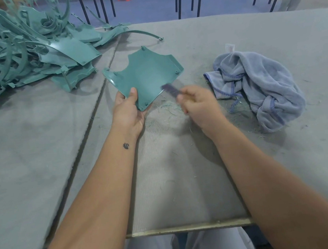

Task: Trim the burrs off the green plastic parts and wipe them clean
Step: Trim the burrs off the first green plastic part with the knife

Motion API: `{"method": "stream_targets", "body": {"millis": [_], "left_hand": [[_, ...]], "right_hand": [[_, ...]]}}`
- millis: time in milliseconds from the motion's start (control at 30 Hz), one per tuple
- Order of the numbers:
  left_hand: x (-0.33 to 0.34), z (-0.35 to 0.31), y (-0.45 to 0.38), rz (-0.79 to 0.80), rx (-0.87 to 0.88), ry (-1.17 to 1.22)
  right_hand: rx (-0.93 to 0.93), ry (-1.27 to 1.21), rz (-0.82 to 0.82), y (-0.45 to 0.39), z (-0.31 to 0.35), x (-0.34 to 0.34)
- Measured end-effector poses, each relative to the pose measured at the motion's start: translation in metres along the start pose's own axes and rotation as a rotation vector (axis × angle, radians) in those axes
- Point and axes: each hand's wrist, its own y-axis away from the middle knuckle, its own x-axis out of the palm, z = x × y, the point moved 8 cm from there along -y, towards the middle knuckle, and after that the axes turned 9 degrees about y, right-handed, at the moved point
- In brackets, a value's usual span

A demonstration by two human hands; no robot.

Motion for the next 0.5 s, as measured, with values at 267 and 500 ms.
{"method": "stream_targets", "body": {"millis": [267,500], "left_hand": [[0.0,0.001,-0.002,0.01,-0.004,-0.004],[-0.003,0.001,-0.004,0.014,-0.021,0.046]], "right_hand": [[0.053,-0.226,-0.135,0.002,-0.002,-0.016],[0.016,-0.118,-0.055,0.001,0.002,-0.007]]}}
